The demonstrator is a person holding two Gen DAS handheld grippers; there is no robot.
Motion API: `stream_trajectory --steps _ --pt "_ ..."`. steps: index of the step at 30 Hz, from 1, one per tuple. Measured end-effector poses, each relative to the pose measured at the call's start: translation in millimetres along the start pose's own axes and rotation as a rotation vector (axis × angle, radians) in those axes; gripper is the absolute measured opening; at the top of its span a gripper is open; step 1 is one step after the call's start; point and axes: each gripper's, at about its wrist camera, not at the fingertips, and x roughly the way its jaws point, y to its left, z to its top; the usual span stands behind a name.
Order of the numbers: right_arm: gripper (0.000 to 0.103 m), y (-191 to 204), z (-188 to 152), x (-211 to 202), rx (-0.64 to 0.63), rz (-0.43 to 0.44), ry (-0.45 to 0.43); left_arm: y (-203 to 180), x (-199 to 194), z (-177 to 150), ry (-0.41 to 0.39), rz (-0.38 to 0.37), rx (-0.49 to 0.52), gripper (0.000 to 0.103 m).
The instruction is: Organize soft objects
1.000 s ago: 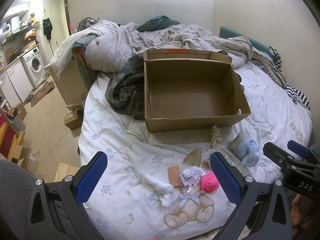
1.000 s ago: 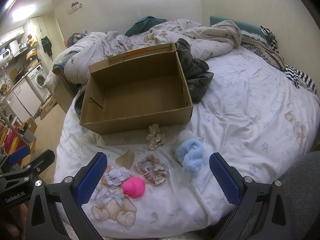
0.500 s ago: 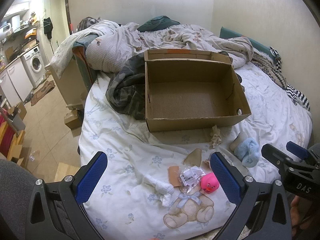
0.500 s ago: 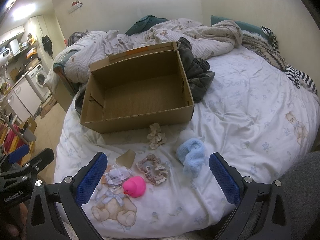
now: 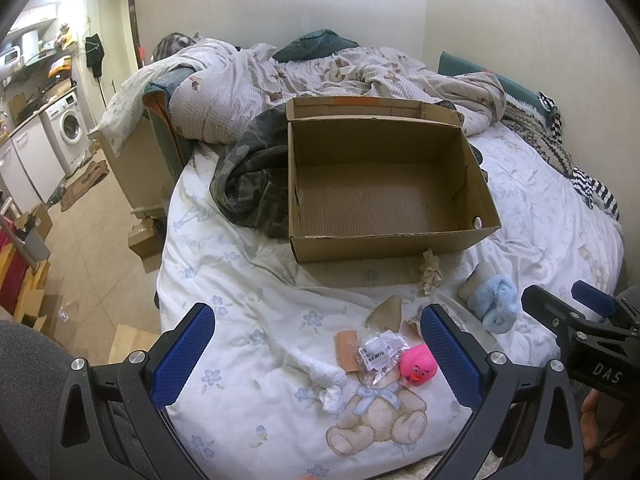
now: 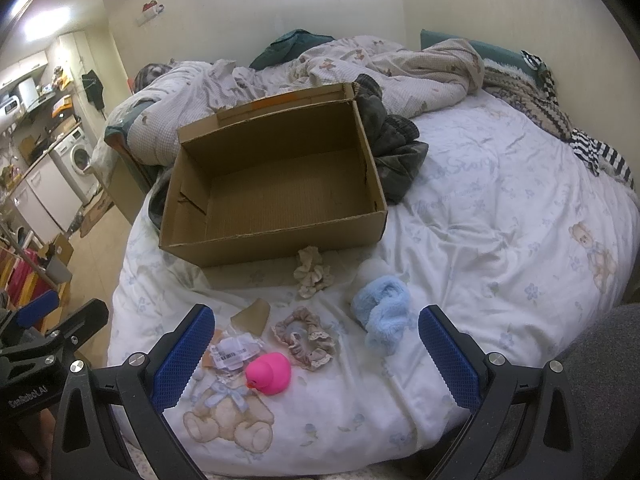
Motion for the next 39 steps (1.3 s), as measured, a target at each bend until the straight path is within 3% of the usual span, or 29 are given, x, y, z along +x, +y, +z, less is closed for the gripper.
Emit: stream_trajectory --steps 7,15,22,24,28,34,39 --pt "0.103 1 22 3 -0.026 0.003 0.016 14 10 22 0.053 0.023 -0.032 0.103" --pt "0.103 -9 54 32 -0.026 0.063 0.124 37 44 39 0.159 0.093 -0.081 0.103" --pt "0.103 -29 63 72 0.034 0.062 0.247 52 114 9 0.435 0.038 -0.144 0.101" --pt "0.103 -36 59 83 0.056 0.063 0.272 53 128 -5 0.502 0.014 -0.17 0.086" --pt "0.103 -48 49 101 0.103 0.06 0.318 50 150 -28 0.614 -0.048 -0.243 0.075" --pt "0.103 -66 44 119 0.184 0.062 0.38 36 169 -48 0.673 -0.07 -0.236 0.065" --pt "0.103 -84 35 138 0.274 0.051 0.456 39 173 -59 0.686 -0.085 -0.265 0.035"
